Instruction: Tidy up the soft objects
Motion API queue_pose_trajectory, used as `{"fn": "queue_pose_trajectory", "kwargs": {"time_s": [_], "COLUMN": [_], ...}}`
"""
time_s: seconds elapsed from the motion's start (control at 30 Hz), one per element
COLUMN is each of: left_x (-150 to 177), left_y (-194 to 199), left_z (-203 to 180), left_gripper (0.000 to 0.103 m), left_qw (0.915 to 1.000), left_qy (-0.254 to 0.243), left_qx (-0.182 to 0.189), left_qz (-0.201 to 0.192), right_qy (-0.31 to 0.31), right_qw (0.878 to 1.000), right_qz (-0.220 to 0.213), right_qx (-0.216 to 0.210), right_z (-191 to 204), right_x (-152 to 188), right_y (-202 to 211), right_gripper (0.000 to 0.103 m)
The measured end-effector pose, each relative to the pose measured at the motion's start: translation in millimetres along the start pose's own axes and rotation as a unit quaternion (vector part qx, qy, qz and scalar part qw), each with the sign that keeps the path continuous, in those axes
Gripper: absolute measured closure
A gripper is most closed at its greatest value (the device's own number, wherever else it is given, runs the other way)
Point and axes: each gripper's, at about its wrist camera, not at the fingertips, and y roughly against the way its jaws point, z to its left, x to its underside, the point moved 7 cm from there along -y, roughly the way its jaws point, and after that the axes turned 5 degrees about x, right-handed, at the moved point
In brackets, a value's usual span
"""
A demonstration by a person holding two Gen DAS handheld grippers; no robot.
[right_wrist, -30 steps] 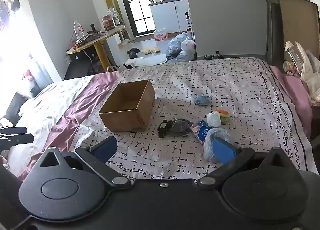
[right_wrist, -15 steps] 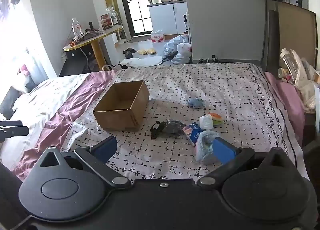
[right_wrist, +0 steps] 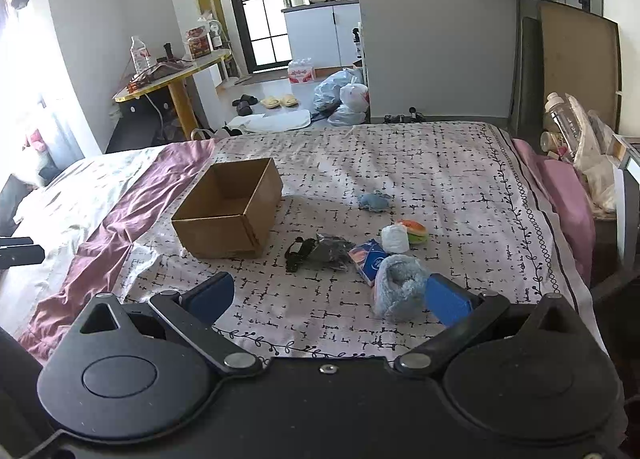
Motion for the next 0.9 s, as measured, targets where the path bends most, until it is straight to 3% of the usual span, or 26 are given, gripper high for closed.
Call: {"fn": "queue_pose_trajectory", "kwargs": {"time_s": [0.9], "left_x": [2.0], "left_y": [0.8], "left_z": [-1.3], "left_gripper": [0.0], "left_qw": [0.9999], "left_qy": [0.004], "left_qx": [0.013], "left_qz": [-0.004], "right_qy": [-0.005], "right_qw": [1.0], "right_qz": [-0.003], "right_qx": [0.014], "right_z": [-7.6], "right_x": [0.0], "right_y": [5.6], "right_gripper": [0.0]}}
